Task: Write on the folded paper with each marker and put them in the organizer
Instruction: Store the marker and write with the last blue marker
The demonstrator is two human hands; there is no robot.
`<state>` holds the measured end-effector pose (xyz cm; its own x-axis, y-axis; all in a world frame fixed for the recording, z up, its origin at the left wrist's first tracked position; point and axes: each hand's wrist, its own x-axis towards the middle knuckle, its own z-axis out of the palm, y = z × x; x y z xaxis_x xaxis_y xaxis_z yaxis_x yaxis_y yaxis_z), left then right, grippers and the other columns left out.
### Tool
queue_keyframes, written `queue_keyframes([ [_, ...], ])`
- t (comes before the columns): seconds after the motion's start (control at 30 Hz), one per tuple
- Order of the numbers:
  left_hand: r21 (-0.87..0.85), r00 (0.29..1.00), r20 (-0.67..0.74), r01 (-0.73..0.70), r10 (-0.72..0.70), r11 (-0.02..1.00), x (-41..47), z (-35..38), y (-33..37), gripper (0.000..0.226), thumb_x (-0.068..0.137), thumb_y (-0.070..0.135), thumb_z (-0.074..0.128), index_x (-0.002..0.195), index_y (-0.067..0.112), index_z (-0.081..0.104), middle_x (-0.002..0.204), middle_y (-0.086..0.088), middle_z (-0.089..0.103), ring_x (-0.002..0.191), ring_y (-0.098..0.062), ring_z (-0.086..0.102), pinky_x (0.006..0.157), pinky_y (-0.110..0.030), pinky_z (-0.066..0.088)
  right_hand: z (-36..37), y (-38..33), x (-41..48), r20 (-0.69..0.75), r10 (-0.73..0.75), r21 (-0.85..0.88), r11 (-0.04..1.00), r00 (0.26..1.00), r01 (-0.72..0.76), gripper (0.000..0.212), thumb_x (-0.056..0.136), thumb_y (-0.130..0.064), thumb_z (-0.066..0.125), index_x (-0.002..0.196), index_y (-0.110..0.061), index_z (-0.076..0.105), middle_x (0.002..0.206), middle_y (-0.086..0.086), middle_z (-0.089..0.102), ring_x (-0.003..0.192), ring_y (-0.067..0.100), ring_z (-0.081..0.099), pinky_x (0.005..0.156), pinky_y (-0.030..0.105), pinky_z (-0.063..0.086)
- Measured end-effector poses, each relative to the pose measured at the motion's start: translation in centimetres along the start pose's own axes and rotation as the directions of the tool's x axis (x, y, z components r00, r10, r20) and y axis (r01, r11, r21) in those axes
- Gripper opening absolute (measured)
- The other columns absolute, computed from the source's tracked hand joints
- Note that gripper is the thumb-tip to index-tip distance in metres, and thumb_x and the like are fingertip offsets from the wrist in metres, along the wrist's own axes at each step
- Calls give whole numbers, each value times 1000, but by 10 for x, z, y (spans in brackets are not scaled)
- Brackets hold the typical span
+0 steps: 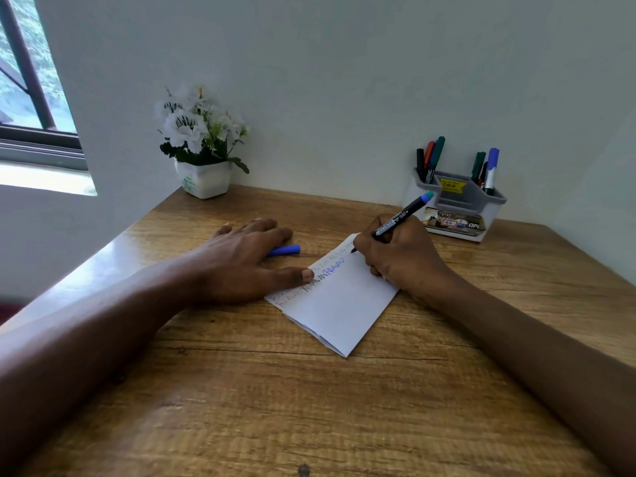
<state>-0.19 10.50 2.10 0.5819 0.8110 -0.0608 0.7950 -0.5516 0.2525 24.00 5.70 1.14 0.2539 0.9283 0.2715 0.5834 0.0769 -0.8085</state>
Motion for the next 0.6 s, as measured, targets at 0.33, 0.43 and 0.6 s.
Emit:
queue_keyframes([
  [0.33, 5, 1000, 9, 2, -2, 1000, 0, 0, 0, 101, 74, 88, 34, 159, 37, 20, 169, 5, 11, 153, -19, 15, 125, -49, 13, 0, -1, -2, -17, 16, 7, 1000, 1000, -16, 20, 90, -17, 73, 84, 0, 66, 53, -1, 66, 41, 7, 59, 39, 17, 43],
  [0.43, 4, 1000, 8, 0, 0, 1000, 0, 1, -1, 100, 75, 88, 34, 159, 37, 19, 169, 5, 10, 153, -18, 15, 125, -49, 13, 0, 0, -2, -29, 24, 9, 1000, 999, -24, 19, 90, -20, 73, 79, -7, 65, 51, -3, 66, 42, 7, 60, 39, 17, 44],
  [0.6, 7, 1000, 12, 2, -2, 1000, 0, 0, -1, 101, 73, 89, 33, 159, 38, 19, 169, 4, 11, 153, -19, 16, 124, -49, 13, 1, 0, -1, -23, 43, 16, 999, 999, -42, 17, 91, -19, 73, 80, -8, 66, 53, -3, 68, 42, 8, 61, 40, 18, 45],
])
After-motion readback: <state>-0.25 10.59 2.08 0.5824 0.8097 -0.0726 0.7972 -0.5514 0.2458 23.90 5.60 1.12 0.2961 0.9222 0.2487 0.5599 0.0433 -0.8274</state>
